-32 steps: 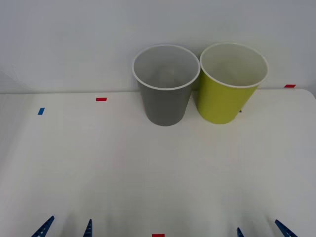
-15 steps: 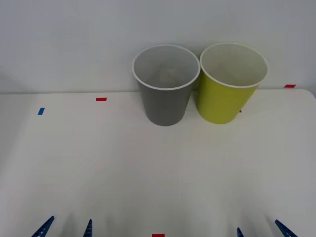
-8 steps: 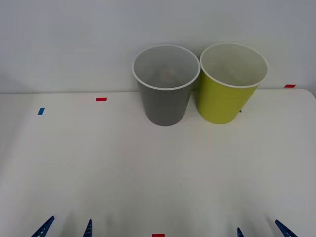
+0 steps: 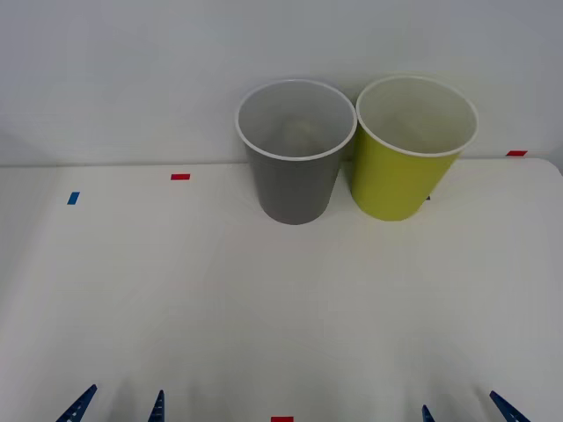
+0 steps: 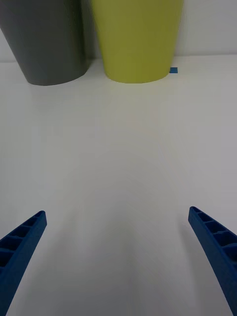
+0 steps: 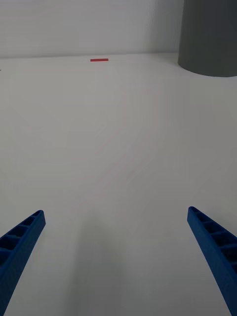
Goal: Put cans in the gray bin and PET bottles in the light green bin.
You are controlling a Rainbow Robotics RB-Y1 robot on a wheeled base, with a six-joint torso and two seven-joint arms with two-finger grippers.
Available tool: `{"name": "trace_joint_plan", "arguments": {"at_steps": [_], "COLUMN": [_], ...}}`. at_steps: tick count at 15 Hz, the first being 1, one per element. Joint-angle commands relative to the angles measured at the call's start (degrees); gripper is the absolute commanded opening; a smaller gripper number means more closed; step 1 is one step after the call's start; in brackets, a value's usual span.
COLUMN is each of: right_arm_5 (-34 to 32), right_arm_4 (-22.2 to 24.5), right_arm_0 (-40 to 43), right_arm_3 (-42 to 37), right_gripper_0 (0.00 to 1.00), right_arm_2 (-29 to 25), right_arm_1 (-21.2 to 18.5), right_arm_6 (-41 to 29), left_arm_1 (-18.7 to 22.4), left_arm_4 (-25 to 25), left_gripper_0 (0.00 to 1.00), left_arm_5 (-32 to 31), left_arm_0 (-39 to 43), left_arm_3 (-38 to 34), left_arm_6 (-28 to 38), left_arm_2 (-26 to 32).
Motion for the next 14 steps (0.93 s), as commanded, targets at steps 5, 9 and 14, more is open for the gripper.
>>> {"name": "trace_joint_plan", "arguments": {"at_steps": [5, 9, 14], "right_arm_5": [0.0, 0.0, 0.0], "right_arm_4": [0.0, 0.0, 0.0], "right_arm_0": [0.0, 0.0, 0.0], "right_arm_3": [0.0, 0.0, 0.0], "right_gripper_0": [1.00, 1.00, 1.00], "right_arm_2": [0.0, 0.0, 0.0], "right_arm_1": [0.0, 0.0, 0.0], "right_arm_6": [0.0, 0.0, 0.0], "left_arm_1": [0.0, 0.0, 0.0], "left_arm_4": [0.0, 0.0, 0.0], "left_gripper_0": [1.00, 1.00, 1.00], "left_arm_5": [0.0, 0.0, 0.0], "left_arm_0": [0.0, 0.0, 0.0], "left_arm_3": [0.0, 0.0, 0.0], "left_arm_6": [0.0, 0.0, 0.0], "left_arm_2": [0.0, 0.0, 0.0]}}
